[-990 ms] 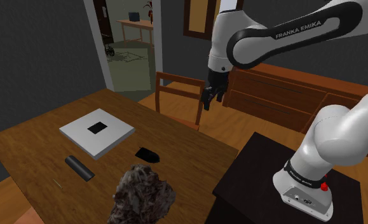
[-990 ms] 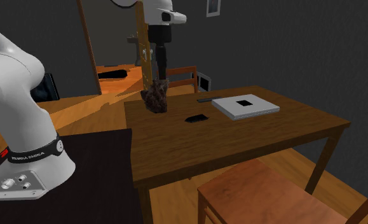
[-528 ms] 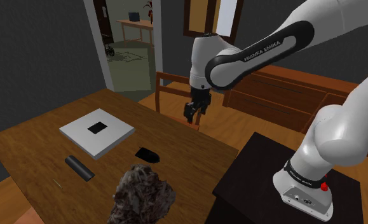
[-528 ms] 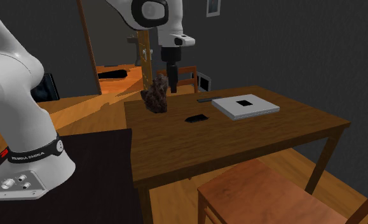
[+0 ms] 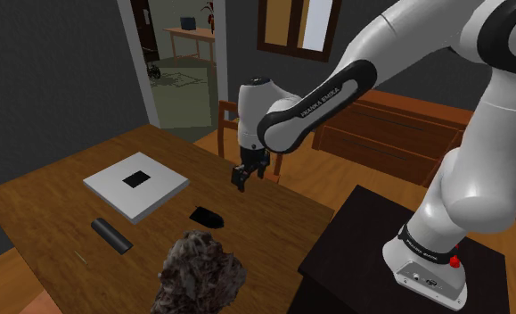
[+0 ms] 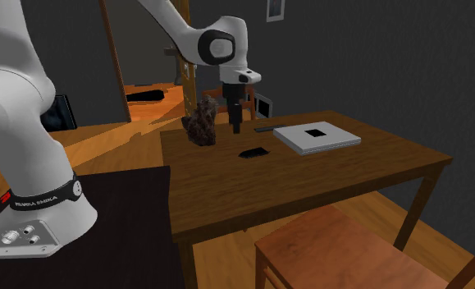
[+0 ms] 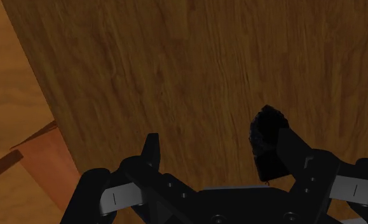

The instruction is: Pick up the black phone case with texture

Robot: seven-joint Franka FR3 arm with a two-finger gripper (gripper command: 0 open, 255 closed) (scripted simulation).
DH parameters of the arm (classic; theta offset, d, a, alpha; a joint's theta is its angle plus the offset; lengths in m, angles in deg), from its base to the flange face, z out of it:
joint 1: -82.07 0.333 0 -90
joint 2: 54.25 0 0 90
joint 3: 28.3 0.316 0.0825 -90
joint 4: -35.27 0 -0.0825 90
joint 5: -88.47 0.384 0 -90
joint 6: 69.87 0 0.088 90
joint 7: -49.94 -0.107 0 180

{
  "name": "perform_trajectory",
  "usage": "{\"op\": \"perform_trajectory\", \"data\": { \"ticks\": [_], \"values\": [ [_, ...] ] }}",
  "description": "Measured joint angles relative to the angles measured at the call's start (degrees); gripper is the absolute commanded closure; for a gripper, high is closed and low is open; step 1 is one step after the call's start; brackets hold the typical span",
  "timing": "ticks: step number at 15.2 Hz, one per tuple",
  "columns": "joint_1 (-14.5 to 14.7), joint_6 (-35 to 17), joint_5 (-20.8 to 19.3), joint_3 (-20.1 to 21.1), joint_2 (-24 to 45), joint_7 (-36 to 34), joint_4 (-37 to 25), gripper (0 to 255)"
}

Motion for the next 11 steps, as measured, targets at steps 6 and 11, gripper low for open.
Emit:
{"op": "perform_trajectory", "data": {
  "ticks": [6,11],
  "values": [
    [3.11,-4.07,-4.70,-0.44,13.57,-5.10,-9.15,0],
    [6.63,-5.02,-7.50,-1.57,24.68,-8.37,-19.16,0]
  ]
}}
